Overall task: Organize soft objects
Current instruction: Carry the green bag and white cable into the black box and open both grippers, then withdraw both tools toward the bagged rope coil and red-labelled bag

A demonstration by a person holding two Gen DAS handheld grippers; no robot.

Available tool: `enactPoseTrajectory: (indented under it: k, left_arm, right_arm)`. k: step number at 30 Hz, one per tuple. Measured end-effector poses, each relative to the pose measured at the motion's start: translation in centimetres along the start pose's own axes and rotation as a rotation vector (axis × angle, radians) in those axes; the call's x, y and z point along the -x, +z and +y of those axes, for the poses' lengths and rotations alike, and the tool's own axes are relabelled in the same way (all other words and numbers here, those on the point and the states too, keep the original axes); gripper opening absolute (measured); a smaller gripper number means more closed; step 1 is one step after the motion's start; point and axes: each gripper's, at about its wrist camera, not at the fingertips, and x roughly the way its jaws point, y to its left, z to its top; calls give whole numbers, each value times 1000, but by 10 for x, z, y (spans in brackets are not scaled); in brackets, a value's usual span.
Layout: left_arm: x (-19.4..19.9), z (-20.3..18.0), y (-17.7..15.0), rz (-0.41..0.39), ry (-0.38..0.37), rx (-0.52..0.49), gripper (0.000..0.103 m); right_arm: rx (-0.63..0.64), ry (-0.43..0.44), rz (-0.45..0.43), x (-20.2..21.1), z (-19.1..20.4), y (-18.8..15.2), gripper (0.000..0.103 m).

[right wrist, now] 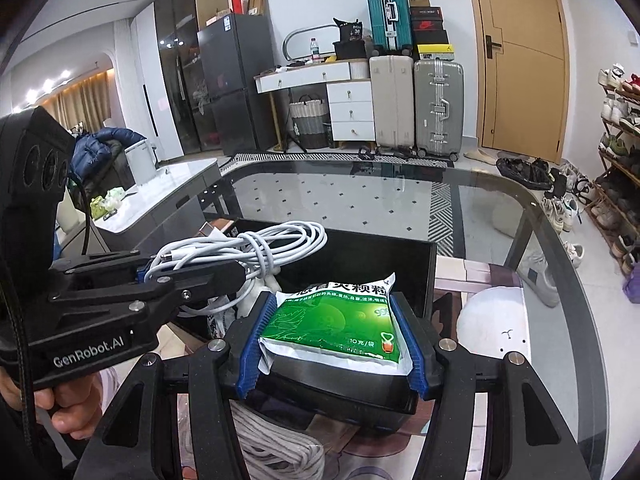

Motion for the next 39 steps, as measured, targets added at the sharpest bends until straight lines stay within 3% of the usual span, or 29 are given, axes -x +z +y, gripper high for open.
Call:
enactPoseTrajectory:
  k: [14, 19, 24, 28, 29, 30, 32, 39]
  left_arm:
    - [-1, -5, -4, 32, 8, -42, 18]
    - [-3, 0, -4, 46, 16, -18, 24]
    - [5, 5, -6, 31, 13, -1, 48]
    - [17, 5, -8, 14, 3, 2, 54]
    - [22, 5, -9, 7, 6, -1, 60]
    - [25, 5, -10, 3, 13, -1, 80]
    - [34, 8, -14, -23, 54, 13, 101]
    - [51, 25, -30, -59, 69, 70, 103]
  right_arm:
    - [-3, -12, 6, -5, -5, -4, 58]
    - [5, -7, 4, -2, -4, -4, 70]
    - [8, 4, -33, 12, -6, -7, 81]
    - [-12, -23, -61, 25, -7, -12, 97]
    - [-21, -27, -68, 30, -9, -14, 98]
    - [-32, -30, -73, 34, -8, -15, 101]
    - [-66, -30, -72, 40, -13, -19, 102]
    - [-176, -9, -23, 52, -16, -47, 102]
